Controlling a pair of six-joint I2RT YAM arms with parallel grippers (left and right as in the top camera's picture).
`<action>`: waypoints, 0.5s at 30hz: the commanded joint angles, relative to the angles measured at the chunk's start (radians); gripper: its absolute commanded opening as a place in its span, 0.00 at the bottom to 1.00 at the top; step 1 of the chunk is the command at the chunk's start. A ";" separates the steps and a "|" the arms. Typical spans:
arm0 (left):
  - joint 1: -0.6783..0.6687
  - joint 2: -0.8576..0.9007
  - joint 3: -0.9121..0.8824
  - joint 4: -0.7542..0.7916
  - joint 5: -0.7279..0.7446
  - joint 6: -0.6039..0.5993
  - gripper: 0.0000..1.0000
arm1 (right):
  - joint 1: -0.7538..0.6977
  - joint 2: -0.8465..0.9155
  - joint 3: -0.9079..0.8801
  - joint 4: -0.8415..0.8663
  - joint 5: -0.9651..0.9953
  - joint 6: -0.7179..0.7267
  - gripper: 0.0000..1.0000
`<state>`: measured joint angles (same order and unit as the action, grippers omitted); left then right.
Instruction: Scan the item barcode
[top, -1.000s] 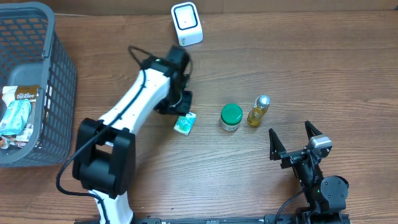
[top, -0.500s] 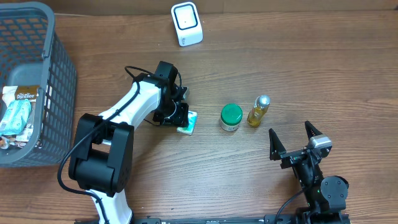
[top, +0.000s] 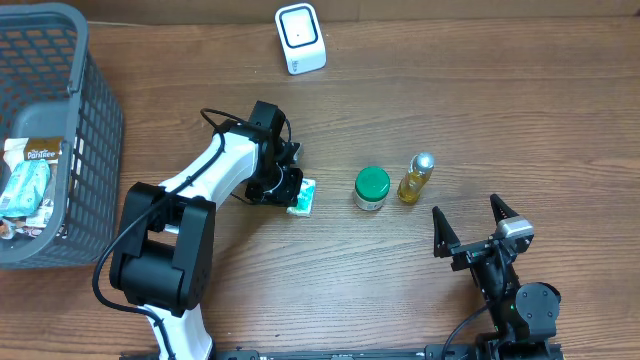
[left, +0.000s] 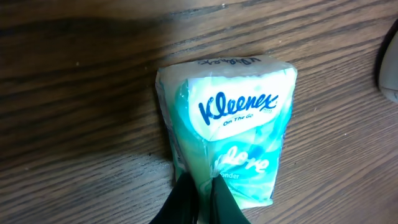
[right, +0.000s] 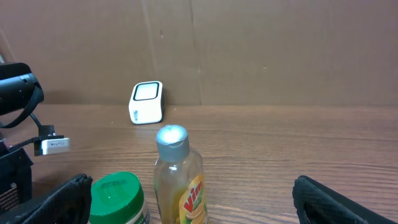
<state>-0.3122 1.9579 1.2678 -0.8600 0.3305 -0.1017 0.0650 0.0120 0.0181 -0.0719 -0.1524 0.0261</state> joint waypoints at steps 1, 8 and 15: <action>-0.003 0.000 -0.010 0.003 -0.001 0.000 0.04 | -0.008 -0.005 -0.010 0.004 0.001 0.000 1.00; -0.003 0.000 -0.008 0.004 -0.039 -0.025 0.04 | -0.008 -0.005 -0.010 0.003 0.002 0.000 1.00; -0.035 -0.040 0.029 -0.027 -0.180 -0.080 0.04 | -0.008 -0.005 -0.010 0.004 0.001 0.000 1.00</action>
<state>-0.3222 1.9545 1.2770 -0.8757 0.2825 -0.1322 0.0650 0.0120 0.0181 -0.0723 -0.1524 0.0257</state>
